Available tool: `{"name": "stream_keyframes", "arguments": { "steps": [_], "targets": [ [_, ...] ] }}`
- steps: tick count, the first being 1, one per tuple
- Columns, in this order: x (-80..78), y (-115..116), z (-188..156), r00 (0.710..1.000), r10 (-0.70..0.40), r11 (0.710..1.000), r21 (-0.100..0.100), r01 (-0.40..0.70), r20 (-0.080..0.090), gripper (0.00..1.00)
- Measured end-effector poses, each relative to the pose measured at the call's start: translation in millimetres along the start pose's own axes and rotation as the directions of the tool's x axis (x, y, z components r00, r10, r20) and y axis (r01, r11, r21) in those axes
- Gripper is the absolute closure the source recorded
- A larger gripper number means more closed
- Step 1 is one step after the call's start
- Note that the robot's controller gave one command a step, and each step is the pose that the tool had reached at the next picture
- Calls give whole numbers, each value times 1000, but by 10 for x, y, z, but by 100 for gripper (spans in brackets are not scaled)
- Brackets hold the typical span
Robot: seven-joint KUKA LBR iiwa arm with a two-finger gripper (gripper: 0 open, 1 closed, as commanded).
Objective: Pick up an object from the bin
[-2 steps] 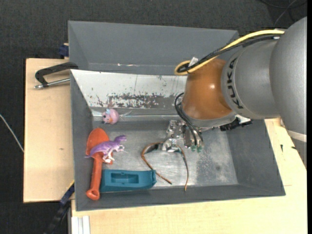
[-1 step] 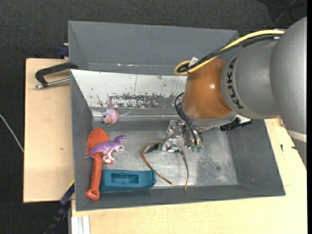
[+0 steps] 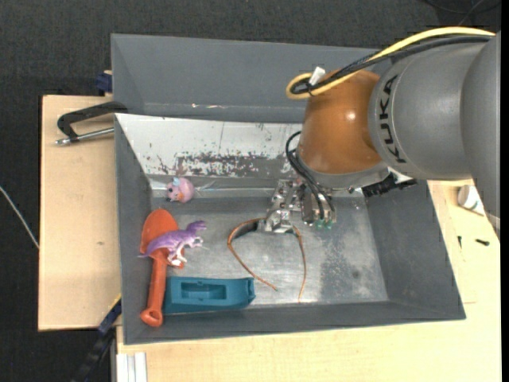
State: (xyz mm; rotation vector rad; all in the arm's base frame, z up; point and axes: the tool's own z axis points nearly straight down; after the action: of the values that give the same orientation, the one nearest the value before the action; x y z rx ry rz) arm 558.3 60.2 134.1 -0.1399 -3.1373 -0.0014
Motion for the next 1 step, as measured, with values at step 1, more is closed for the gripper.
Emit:
{"name": "stream_keyframes", "arguments": {
  "steps": [1],
  "targets": [
    [-33,-13,-382,1000,11,1000,-3,-11,13,100]
  ]
}}
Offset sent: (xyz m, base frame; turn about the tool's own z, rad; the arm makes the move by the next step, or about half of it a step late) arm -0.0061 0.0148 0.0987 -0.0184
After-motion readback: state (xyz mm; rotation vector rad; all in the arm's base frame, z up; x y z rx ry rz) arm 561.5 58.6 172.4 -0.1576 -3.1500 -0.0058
